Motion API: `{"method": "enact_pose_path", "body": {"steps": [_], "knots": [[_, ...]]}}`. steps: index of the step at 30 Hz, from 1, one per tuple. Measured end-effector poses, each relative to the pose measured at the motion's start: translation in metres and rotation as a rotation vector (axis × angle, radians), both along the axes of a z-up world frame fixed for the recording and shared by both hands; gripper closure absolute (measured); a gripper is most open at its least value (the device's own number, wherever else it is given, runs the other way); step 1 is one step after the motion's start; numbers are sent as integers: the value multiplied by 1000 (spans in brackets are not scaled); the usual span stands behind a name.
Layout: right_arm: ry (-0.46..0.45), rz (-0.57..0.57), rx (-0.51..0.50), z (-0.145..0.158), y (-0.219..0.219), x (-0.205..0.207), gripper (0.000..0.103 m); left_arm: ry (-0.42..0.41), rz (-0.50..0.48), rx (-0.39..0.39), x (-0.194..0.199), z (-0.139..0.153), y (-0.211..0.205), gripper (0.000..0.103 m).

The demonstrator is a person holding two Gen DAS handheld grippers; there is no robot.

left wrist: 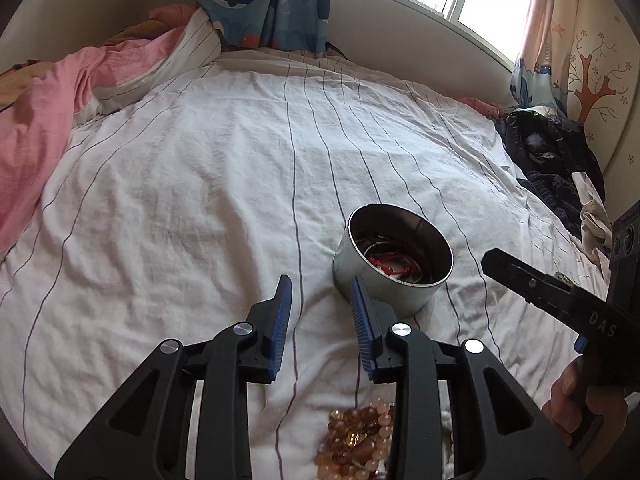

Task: Organize jewelry

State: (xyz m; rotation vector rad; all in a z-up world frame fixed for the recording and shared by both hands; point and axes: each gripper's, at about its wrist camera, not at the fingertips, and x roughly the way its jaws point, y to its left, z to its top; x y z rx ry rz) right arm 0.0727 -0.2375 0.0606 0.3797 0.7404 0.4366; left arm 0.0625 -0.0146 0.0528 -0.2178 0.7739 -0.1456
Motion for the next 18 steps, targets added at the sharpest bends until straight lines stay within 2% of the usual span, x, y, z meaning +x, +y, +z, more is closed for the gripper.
{"method": "enact_pose_path", "body": {"steps": [5,10,16,18], "knots": [[54,14,11,-17,-2,-48,68,35,-25,23,-34,-12,4,74],[94,1,-4,-32,1,-69,63,56,-67,39,-57,-24,-4,72],[118,-16,1,-43,-1,-70,60,27,-140,143,-72,-23,-32,59],[121,-13,4,-44,-1,-70,59,25,-155,184,-71,-23,-40,58]]}}
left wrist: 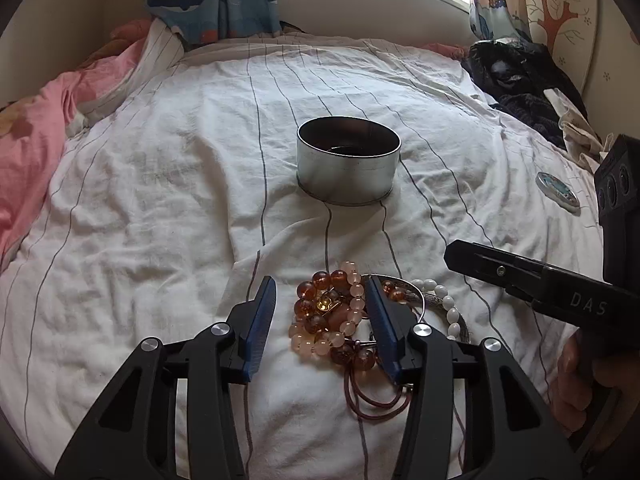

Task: Organize jewelry

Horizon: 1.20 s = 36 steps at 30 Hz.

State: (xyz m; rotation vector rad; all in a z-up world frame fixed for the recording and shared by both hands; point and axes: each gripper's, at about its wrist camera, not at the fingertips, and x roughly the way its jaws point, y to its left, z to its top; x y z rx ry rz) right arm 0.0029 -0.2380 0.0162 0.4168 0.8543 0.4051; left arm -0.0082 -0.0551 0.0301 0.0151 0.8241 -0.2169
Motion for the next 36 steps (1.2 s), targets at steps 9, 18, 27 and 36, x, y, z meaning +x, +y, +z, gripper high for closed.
{"method": "enact_pose_path", "body": {"steps": [9,18,27,36], "knots": [[-2,10,2,-1,2,0,58,11,3,94,12,-10,-8,62],[-34,75,-70,4,21,-4,58,58,123,-170,25,-8,53,96],[-91,181,-107,8,46,-11,56,28,83,-224,19,-7,51,96],[-78,329,-210,3,76,-17,56,81,56,-161,23,-17,41,93]]}}
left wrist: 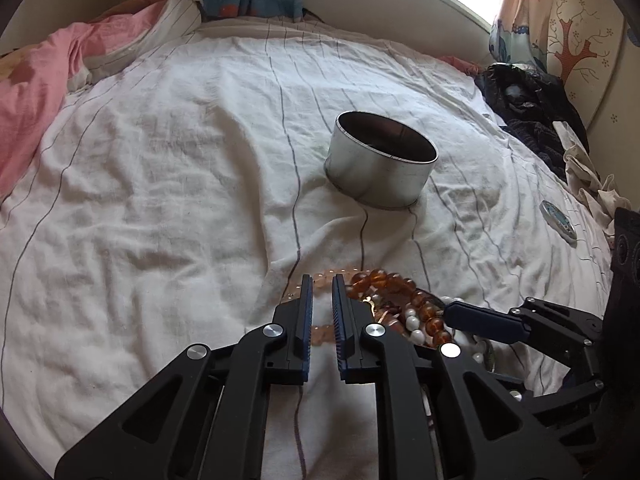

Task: Organize jewelry

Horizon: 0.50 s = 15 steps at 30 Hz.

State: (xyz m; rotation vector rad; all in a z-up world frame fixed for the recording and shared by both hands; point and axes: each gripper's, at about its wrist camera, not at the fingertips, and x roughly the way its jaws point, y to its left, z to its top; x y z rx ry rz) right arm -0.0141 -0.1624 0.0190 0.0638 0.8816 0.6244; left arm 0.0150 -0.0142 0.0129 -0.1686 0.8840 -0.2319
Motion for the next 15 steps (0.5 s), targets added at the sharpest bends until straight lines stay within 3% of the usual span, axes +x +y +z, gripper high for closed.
{"method": "enact_pose_path", "body": {"steps": [3,8,15], "knots": [[17,-1,-78,-1,-6,1,58,23,3,-13,0,-5,5,93],[-8,-73,-88,4,-25,2,58,35,-8,-11,1,-5,4,91],[1,-75,40,7,-25,8,58,24,-19,8,0,-6,-3,86]]}}
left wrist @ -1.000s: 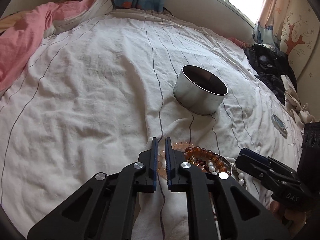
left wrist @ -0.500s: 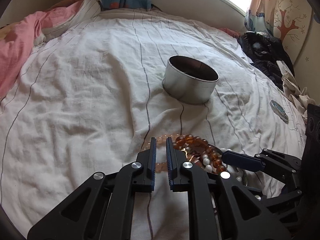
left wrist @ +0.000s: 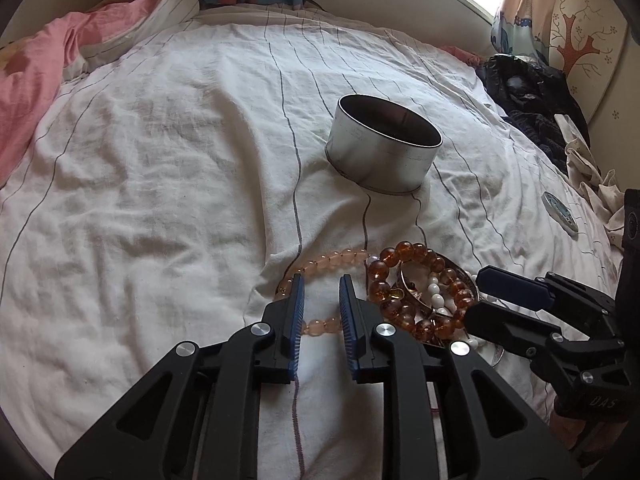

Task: Organize jewelry

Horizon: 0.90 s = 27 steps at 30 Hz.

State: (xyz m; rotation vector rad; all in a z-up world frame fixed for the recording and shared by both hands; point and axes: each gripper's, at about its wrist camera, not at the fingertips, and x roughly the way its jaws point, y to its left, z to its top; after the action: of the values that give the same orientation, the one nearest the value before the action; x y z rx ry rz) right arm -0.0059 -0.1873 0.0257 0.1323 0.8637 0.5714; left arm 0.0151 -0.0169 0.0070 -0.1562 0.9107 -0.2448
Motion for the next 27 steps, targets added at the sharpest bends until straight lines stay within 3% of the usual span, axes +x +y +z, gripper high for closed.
{"method": "enact_pose_path", "body": {"steps": [6,9,11,14,17,21,22,23,27], "knots": [[51,95,82,-4,9,1,58,-18,22,10,-2,5,2,85],[19,23,124,4,-6,3,57,-20,20,-3,-2,8,5,83],[28,-52,95,2,-17,8,57,-41,4,-27,-3,13,4,75],[63,-101,49,-6,-22,12,57,-61,-46,-49,-4,19,-6,73],[49,-97,-33,-9,-14,12,57,-32,-79,-39,2,13,-18,73],[41,-94,-98,-15,-12,10,57,28,-66,-111,12,0,-18,73],[46,-95,-95,-15,-13,11,58,29,-64,-127,12,0,-17,77],[52,-96,-89,-16,-14,12,57,25,-62,-134,10,1,-16,91],[60,-95,-87,-17,-15,13,57,-8,-22,-143,2,10,-2,91]]}}
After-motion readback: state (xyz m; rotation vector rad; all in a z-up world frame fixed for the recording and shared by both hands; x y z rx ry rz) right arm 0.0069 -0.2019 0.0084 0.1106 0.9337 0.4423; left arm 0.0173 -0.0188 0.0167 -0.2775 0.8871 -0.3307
